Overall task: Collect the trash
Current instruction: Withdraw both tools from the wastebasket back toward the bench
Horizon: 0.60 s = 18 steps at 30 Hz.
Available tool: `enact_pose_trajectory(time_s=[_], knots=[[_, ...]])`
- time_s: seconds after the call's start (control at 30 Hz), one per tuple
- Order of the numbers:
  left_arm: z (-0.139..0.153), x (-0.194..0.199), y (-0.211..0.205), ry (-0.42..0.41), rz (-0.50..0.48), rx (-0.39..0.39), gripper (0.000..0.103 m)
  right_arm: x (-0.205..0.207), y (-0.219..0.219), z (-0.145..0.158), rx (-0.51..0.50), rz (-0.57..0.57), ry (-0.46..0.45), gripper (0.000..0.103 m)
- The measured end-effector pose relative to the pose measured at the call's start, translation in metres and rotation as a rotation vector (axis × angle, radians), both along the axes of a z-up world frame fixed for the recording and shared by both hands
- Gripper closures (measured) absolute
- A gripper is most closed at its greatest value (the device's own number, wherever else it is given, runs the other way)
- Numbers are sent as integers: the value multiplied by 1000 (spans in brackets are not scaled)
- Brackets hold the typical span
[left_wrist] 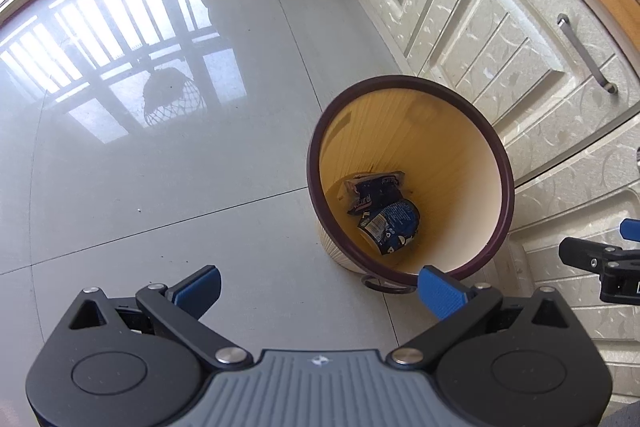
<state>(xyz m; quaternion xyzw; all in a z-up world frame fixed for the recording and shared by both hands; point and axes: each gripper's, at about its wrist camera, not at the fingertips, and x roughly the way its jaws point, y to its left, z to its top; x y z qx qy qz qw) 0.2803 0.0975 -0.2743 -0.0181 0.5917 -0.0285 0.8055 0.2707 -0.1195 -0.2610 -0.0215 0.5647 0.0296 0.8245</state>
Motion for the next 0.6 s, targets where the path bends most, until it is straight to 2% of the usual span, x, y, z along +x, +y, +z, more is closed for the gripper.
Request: enact_pose_trajectory(time_s=[0.2,0.6], knots=[[17,-15,-1,-29,1,-5,0,-14,-2,13,-7,-9,-26,0],[76,-47,-3,-165,-3,-5,0,-46,-7,64,-12,-3,-142,0]])
